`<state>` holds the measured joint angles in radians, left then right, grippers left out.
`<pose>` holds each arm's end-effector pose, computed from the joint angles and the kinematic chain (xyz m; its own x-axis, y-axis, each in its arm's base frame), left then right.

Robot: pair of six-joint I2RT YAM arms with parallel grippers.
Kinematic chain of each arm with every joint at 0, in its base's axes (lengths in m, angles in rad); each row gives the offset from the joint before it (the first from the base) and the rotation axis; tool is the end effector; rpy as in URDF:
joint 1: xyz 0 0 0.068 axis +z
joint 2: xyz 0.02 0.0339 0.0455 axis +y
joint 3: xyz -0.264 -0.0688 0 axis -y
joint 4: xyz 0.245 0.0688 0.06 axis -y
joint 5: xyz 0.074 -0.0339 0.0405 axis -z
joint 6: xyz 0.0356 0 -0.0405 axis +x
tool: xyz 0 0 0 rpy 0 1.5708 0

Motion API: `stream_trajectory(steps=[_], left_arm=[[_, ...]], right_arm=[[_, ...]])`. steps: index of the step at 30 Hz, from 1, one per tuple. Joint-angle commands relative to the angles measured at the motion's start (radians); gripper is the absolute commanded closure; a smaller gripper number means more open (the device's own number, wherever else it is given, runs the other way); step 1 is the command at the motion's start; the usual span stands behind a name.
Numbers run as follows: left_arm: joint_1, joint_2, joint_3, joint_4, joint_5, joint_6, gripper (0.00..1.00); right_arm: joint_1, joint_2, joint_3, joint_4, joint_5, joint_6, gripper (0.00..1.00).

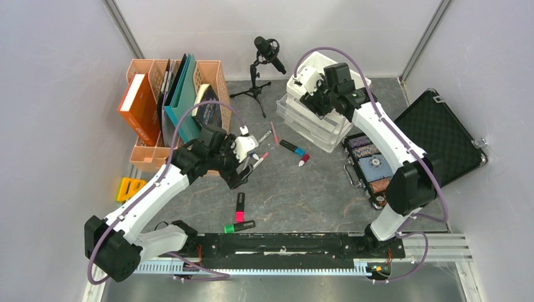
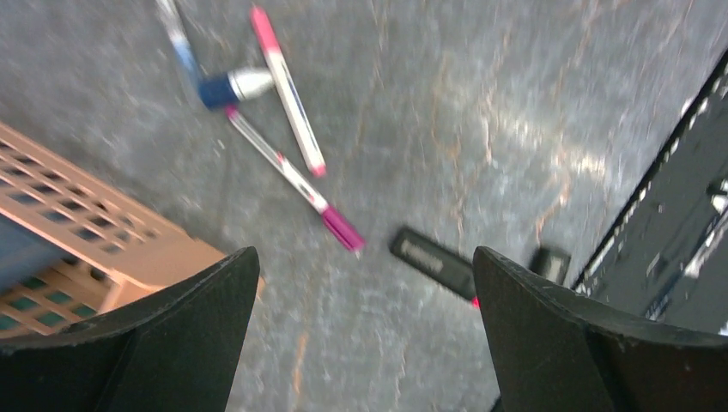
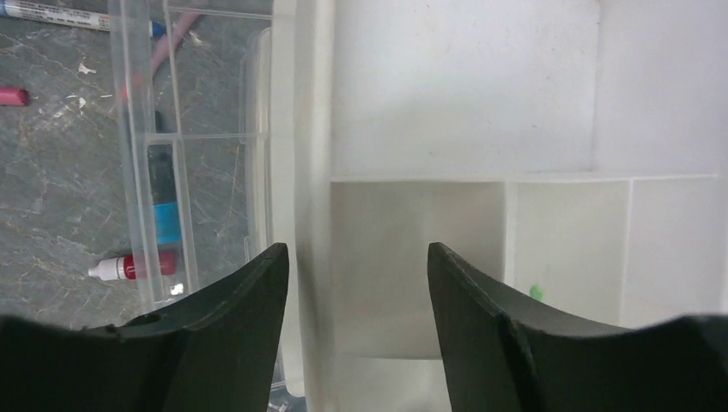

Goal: Organize the desk
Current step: Pick up the stationery from the center of the board.

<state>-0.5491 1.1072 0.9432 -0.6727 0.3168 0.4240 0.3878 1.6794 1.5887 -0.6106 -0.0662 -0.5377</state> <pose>0.1867 -0.1273 0.2888 -0.2999 0.6418 -0.7057 0.8748 0.4801 0.0648 0.3525 0.1465 0.3428 -0.2958 -0.6729 -0.6781 -0.6702 0.6520 -0.3546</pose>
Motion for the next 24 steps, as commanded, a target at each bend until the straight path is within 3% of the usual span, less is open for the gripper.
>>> stream_trajectory(steps=[1,8,14,17,24], left_arm=[[0.002,-0.011,-0.07,-0.147,-0.044,0.04,0.0],[-0.018,0.015,-0.089,-0.192,-0.026,0.016,0.0],[-0.065,0.139,-0.069,-0.25,-0.051,0.039,0.04],[-0.074,0.172,-0.077,-0.241,-0.093,0.071,0.05],[-0.074,0.053,-0.123,-0.191,-0.1,0.128,0.0]], right_arm=[[-0.002,-0.058,0.042,0.038,0.023,-0.003,0.31],[-0.003,-0.121,-0.003,0.089,0.026,0.019,0.23],[-0.003,-0.15,-0.039,0.109,0.031,0.018,0.22],[0.001,-0.175,-0.059,0.089,-0.085,-0.04,0.26],[0.069,-0.304,-0.148,0.136,-0.179,-0.104,0.24]])
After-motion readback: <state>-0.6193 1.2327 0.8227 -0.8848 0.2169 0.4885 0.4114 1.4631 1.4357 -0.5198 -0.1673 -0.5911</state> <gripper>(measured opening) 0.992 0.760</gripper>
